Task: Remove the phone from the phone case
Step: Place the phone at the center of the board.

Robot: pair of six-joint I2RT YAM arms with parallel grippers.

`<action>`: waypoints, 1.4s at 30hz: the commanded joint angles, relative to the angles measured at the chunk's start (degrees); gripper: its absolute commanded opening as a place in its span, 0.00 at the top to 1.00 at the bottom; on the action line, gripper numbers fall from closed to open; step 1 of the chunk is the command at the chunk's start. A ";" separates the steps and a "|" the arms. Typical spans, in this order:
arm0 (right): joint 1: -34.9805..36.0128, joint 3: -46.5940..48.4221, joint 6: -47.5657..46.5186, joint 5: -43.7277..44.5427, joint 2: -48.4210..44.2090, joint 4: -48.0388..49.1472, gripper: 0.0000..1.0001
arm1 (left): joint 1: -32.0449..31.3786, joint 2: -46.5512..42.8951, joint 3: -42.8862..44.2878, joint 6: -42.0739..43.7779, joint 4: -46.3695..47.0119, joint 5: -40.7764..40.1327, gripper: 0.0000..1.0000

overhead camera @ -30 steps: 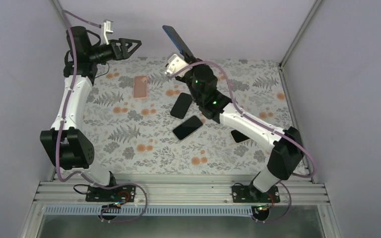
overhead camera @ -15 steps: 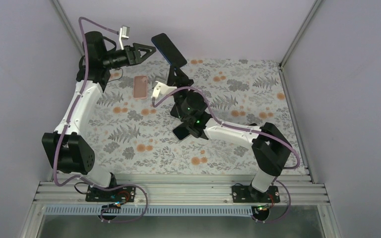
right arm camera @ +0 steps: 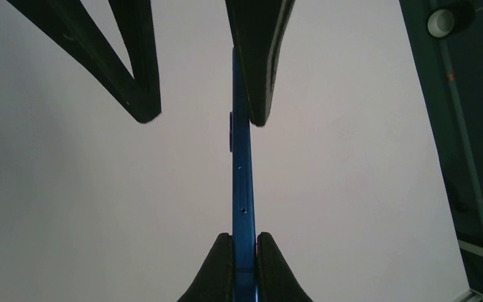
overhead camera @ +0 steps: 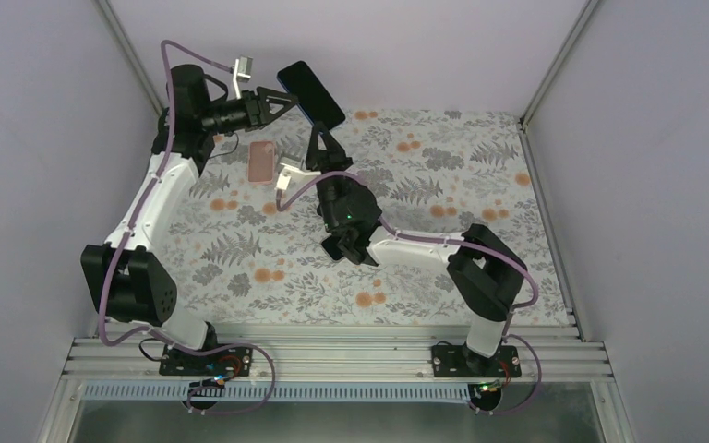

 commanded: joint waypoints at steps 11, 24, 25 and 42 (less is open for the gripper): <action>3.22 -0.23 -5.42 0.30 3.26 11.81 0.96 | -1.69 -0.37 -3.27 -7.43 6.87 -1.18 0.67; 3.69 -0.85 -4.11 1.31 3.39 12.05 0.66 | -0.25 -0.45 -5.69 -7.37 7.47 -1.83 0.97; 3.70 -1.05 -3.02 1.72 2.97 10.88 0.59 | 0.02 -0.47 -5.69 -6.79 6.98 -1.83 0.98; 1.95 -7.34 27.72 -0.80 -13.15 -30.73 0.16 | 8.15 -1.35 -5.53 26.43 -18.06 -0.62 0.98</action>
